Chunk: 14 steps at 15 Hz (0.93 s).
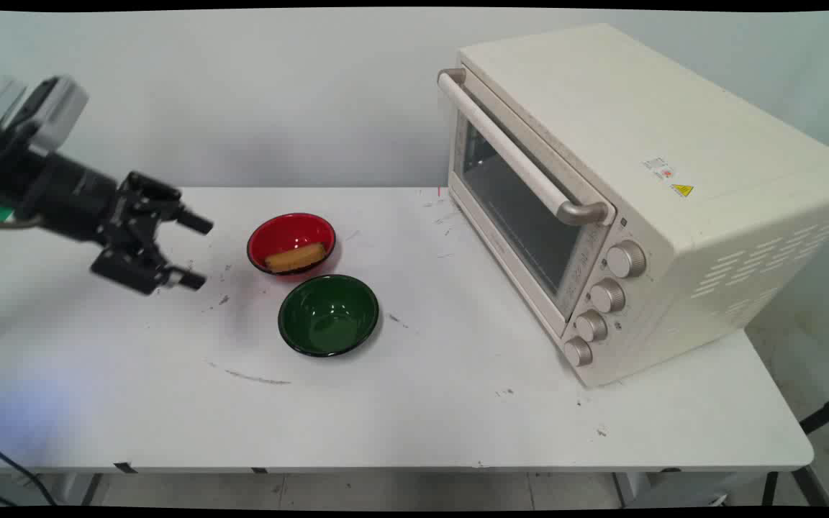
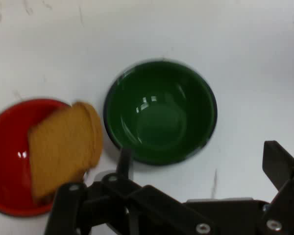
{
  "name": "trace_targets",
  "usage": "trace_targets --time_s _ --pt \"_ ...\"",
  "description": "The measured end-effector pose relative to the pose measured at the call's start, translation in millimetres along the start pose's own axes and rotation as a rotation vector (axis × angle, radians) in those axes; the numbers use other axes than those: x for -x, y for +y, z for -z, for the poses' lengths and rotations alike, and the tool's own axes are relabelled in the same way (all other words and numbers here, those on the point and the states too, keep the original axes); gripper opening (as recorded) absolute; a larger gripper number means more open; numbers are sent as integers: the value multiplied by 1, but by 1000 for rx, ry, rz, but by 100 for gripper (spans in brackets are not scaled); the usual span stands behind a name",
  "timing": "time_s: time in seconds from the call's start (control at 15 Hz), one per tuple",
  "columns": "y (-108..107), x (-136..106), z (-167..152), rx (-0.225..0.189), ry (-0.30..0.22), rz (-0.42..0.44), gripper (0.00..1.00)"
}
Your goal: Close the oven
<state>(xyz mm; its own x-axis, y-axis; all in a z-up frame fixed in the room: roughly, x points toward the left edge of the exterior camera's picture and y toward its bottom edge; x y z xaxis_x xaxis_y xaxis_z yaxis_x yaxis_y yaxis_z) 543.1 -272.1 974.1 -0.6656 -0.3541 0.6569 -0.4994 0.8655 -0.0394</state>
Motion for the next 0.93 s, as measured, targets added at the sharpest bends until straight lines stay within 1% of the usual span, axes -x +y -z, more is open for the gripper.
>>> trace_targets --time_s 0.13,0.33,0.4,0.47,0.67,0.8,0.93 --pt "-1 -29 -2 -17 16 9 100" --pt "-4 -82 -7 -55 43 20 100" --pt "-5 -94 -9 -61 48 21 100" --pt "-6 -112 -12 -71 58 25 100" --pt "-7 -175 -28 -102 77 28 100" --pt "-7 -219 -44 -122 83 22 100" --pt "-9 -247 -58 -137 81 14 100"
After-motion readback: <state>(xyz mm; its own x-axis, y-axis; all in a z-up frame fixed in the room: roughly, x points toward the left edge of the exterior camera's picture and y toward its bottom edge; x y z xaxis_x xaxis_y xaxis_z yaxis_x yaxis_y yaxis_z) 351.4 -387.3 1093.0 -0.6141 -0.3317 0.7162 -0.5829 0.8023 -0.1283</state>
